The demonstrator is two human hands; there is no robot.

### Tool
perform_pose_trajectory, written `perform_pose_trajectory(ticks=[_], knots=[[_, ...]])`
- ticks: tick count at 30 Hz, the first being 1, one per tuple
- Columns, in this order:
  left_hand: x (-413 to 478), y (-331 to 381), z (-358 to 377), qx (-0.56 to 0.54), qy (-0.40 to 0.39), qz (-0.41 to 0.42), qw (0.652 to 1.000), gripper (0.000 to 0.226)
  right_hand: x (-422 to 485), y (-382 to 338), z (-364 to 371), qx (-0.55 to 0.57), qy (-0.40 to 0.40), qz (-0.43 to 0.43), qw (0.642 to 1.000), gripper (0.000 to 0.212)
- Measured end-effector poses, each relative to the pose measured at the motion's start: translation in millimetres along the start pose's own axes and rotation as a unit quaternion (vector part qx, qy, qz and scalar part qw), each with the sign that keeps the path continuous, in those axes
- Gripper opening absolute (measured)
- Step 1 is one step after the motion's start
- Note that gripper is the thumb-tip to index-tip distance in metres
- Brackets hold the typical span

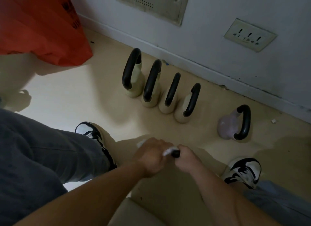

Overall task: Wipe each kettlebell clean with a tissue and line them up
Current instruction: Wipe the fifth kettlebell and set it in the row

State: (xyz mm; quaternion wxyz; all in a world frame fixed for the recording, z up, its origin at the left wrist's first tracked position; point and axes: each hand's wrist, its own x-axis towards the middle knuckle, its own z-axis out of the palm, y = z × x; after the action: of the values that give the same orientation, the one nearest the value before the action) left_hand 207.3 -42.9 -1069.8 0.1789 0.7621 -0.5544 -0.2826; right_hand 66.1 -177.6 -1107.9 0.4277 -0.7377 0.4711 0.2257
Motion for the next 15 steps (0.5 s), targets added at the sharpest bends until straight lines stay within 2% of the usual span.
perform_pose_trajectory(ticks=[1, 3, 4, 7, 9, 10, 11, 12, 13, 15], knots=[[-3.3, -11.7, -7.5, -0.019, -0.002, -0.055, 0.998, 0.026, -7.0, -6.8, -1.5, -0.008, 0.005, 0.0, 1.0, 0.009], [-8.1, -15.6, -13.7, -0.032, 0.01, -0.117, 0.993, 0.032, -7.6, -8.1, -1.5, -0.02, 0.024, 0.009, 0.999, 0.012], [-5.2, -1.0, -15.3, 0.015, 0.007, -0.113, 0.993, 0.034, -6.8, -7.6, -1.4, -0.022, 0.028, 0.006, 0.999, 0.012], [-1.4, 61.6, 1.6, 0.103, 0.0, 0.014, 0.995, 0.049, -10.6, -8.7, -7.2, 0.037, -0.004, -0.029, 0.999, 0.02], [-0.5, 62.8, 6.6, 0.094, -0.052, 0.067, 0.992, 0.055, -10.8, 5.8, 0.2, 0.176, -0.022, 0.002, 0.984, 0.021], [1.3, 49.9, 6.4, 0.075, -0.063, 0.078, 0.992, 0.053, -12.7, 13.5, -0.3, 0.174, -0.031, -0.015, 0.984, 0.016], [1.1, 35.4, 3.5, 0.052, -0.059, 0.064, 0.995, 0.046, -16.4, 16.7, -0.8, 0.155, -0.012, -0.035, 0.987, 0.009], [0.3, 21.2, -1.9, 0.045, -0.05, 0.029, 0.997, 0.038, -9.8, 28.4, 5.4, 0.171, -0.022, -0.043, 0.984, 0.027], [0.4, 12.4, -8.9, 0.046, -0.04, -0.02, 0.998, 0.032, -13.3, 30.9, 5.3, 0.187, -0.027, -0.009, 0.982, 0.042], [3.0, 14.9, -10.0, 0.069, -0.034, -0.12, 0.99, 0.033, -21.9, 20.0, -3.1, 0.294, -0.016, 0.044, 0.955, 0.053]])
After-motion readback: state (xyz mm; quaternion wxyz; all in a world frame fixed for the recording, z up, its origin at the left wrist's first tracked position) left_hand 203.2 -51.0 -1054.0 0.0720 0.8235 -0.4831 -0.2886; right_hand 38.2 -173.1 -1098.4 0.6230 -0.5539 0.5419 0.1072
